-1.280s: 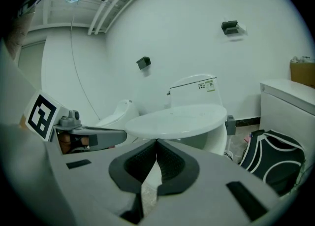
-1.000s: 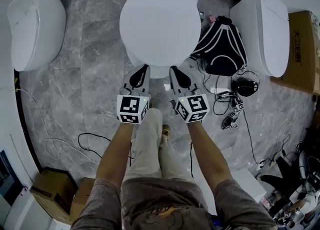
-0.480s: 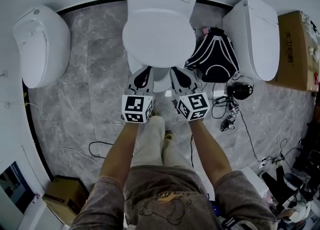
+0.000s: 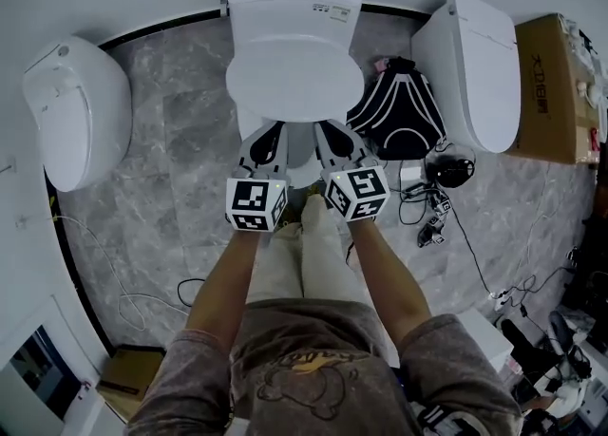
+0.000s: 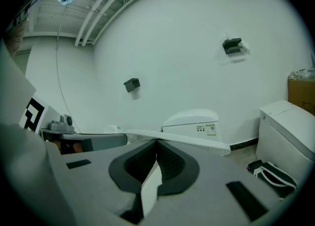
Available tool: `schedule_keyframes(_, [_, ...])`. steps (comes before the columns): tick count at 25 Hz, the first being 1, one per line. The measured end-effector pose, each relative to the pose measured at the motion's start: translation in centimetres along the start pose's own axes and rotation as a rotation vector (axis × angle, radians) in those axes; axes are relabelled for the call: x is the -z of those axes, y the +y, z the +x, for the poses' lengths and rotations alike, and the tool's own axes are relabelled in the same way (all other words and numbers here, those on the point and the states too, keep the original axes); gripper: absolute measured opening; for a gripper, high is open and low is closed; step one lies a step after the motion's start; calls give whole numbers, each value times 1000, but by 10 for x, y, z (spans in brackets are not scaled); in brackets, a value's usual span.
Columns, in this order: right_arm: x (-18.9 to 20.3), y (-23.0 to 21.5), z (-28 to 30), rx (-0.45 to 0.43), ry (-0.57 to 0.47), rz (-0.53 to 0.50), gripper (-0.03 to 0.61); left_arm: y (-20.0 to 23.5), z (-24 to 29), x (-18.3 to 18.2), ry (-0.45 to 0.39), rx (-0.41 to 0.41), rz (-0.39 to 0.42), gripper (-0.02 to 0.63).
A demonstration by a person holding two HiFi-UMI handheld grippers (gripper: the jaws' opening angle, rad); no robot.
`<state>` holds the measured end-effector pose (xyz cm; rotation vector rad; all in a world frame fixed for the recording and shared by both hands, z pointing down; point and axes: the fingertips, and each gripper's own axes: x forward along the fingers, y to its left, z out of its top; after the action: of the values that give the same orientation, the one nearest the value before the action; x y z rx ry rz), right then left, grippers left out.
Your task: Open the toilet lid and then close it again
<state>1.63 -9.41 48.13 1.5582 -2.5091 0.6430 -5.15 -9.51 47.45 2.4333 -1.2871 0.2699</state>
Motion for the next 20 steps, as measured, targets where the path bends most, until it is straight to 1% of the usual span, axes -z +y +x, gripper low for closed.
schedule_keyframes(4, [-25,-7,9,3,-11,-17,25,5,15,-25,-20,-7,8,8])
schedule_keyframes(11, [-67,-26,31,6,-15,-22,25,15,48,-64,-30,-28,16,8])
schedule_keyframes(20, [-121,-53,79,-10,-12,-34,25,41,107,-112,-2,-55,17,7])
